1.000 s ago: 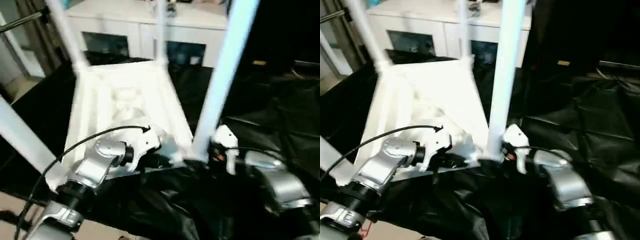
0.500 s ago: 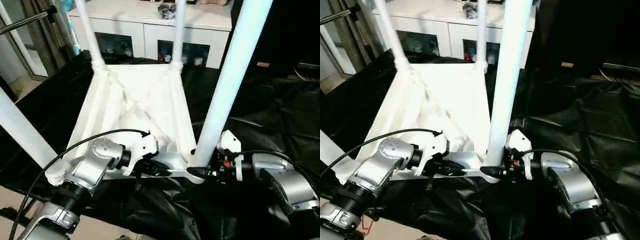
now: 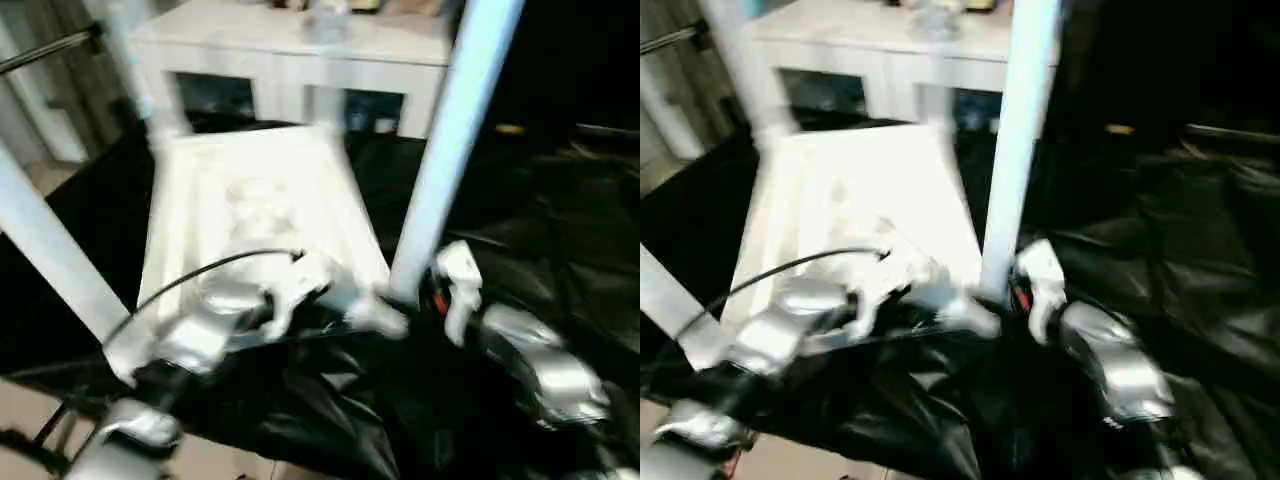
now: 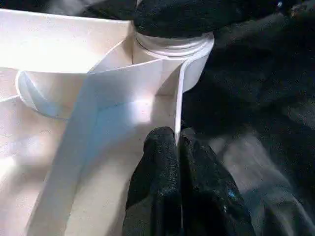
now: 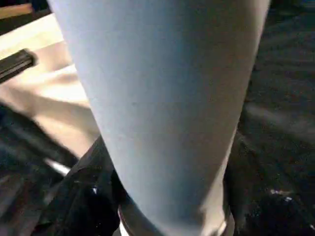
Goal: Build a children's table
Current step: Rotate leg to tighten
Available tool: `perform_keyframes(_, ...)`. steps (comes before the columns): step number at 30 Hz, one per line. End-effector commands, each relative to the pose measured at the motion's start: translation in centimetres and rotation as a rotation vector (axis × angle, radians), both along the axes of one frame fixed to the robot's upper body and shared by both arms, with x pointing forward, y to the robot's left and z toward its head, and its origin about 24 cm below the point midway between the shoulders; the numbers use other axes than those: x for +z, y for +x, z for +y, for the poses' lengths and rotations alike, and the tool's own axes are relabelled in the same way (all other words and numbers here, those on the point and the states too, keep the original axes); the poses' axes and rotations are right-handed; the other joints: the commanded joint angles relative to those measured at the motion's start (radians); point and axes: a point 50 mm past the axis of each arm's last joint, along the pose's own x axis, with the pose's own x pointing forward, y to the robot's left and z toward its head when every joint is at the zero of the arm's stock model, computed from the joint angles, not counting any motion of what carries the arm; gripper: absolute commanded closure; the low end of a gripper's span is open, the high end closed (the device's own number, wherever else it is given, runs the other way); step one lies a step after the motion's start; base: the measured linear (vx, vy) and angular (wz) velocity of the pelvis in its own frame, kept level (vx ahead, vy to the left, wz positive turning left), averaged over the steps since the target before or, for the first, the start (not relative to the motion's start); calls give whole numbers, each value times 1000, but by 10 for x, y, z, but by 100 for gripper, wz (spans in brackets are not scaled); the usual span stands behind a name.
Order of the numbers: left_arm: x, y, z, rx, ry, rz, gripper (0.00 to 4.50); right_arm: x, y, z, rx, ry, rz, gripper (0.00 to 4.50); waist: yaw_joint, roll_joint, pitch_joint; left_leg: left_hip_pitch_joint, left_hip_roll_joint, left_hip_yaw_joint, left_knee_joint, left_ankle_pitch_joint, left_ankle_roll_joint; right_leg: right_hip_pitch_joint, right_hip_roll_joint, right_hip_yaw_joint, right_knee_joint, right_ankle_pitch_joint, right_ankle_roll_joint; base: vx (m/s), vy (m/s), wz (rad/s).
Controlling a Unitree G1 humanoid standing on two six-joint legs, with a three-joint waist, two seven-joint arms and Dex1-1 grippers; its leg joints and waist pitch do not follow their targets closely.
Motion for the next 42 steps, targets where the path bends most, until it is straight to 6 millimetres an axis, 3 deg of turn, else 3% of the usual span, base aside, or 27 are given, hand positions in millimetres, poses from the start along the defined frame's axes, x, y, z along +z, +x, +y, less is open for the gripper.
perform_keyframes(1,14,6,-32,32,-81,-43,450,-22,-7,36,29,6,141,204,-6,-13,-39,12,19,-21,-74,-376,-8,21,-39,16,-102,-560,-100,0,0,0)
perform_keyframes(3,14,6,-35,42,-86,-46,450,-22,-6,40,28,10,151,204,-8,-9,-41,12,22,-25,-77,-383,-14,23,-39,13,-103,-545,-95,0,0,0)
perform_keyframes(6,16,3,-39,6,-90,-52,450,-16,-9,50,99,58,130,135,-10,-9,-41,13,21,-24,-77,-398,-1,19,-38,16,-107,-527,-100,0,0,0)
perform_keyframes(13,14,-4,-27,-71,-86,-38,450,-6,-11,38,197,36,83,89,-8,-14,-45,5,27,-20,-77,-346,20,28,-39,22,-92,-413,-139,0,0,0)
perform_keyframes(16,14,-6,-10,-112,-82,-31,450,6,-23,22,398,20,38,107,-5,-10,-49,4,28,-16,-72,-296,38,32,-38,24,-83,-331,-166,22,-4,1)
perform_keyframes(17,14,-8,-6,-144,-81,-29,450,7,-25,17,427,15,37,107,-2,-14,-51,1,28,-15,-69,-271,49,39,-38,25,-79,-289,-175,0,0,0)
perform_keyframes(19,13,-10,-3,-175,-78,-26,450,9,-26,13,449,10,35,131,3,-10,-53,3,29,-11,-65,-241,69,36,-39,26,-73,-232,-200,54,-13,2)
perform_keyframes(22,14,-15,4,-240,-83,-7,450,12,-31,5,508,-4,37,150,7,-11,-58,-1,30,-11,-59,-170,86,42,-36,24,-57,-130,-235,17,-5,0)
perform_keyframes(25,14,-17,12,-272,-67,3,450,14,-36,-2,580,-18,47,183,15,-10,-58,2,32,-8,-56,-149,104,44,-35,23,-49,-76,-263,0,0,0)
perform_keyframes(27,14,-17,15,-272,-62,3,450,14,-38,-3,600,-20,55,191,20,-6,-57,4,35,-8,-56,-150,105,44,-36,23,-49,-78,-266,0,0,0)
perform_keyframes(32,14,-19,21,-289,-59,16,450,14,-40,-3,628,-15,68,205,24,-5,-53,7,34,-6,-61,-212,70,41,-39,25,-58,-179,-246,0,0,0)
perform_keyframes(37,11,-17,21,-257,-51,15,450,14,-43,0,639,13,79,206,25,-6,-53,8,34,-6,-62,-215,57,41,-38,26,-59,-185,-236,0,0,0)
perform_keyframes(40,11,-10,15,-165,-60,-7,450,8,-43,5,569,29,80,206,31,-7,-54,9,34,-6,-61,-206,60,40,-38,26,-58,-174,-236,0,0,0)
perform_keyframes(42,11,-3,7,-88,-46,-32,450,-2,-30,11,363,-1,69,206,27,-8,-49,7,31,-5,-64,-223,44,34,-38,27,-63,-217,-227,0,0,0)
